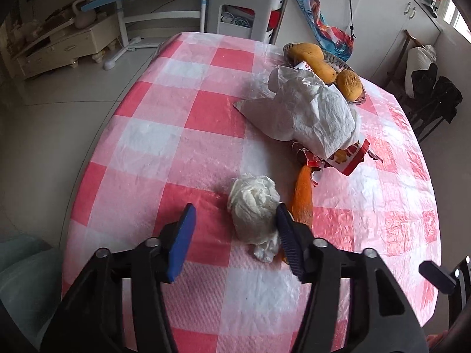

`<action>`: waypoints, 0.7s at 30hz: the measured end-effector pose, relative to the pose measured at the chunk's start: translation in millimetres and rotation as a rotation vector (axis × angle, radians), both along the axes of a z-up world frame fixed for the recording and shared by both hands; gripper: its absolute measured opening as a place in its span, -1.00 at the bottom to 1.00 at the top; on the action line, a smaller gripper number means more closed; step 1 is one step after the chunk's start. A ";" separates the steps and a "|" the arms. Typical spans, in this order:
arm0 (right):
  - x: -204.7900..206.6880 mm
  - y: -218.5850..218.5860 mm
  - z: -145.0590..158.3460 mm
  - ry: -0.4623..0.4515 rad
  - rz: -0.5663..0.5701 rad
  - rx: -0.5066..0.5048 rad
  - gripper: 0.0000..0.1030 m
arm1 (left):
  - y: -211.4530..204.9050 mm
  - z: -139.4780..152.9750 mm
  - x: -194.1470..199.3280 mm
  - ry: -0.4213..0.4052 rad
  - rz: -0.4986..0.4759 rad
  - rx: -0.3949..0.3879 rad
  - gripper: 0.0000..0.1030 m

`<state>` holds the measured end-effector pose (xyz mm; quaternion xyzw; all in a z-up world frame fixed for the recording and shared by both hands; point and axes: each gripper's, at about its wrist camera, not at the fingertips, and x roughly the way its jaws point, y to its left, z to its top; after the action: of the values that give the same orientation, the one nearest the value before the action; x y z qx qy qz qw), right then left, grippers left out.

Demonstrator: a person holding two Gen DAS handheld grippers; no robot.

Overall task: Collect trash
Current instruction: 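Move both grippers back over the table items, then grasp the crumpled white paper with the left gripper while the right gripper grasps an orange peel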

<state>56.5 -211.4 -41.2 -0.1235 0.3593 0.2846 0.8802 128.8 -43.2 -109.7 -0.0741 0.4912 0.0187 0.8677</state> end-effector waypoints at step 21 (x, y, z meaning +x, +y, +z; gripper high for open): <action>64.2 38.3 -19.2 0.080 -0.043 0.087 0.23 | 9.4 36.8 -15.2 -0.066 -0.077 0.017 -0.59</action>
<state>120.7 -173.1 -60.4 -0.0658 0.3842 0.2857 0.8755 113.6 -33.8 -72.8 -0.0482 0.4647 -0.0132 0.8841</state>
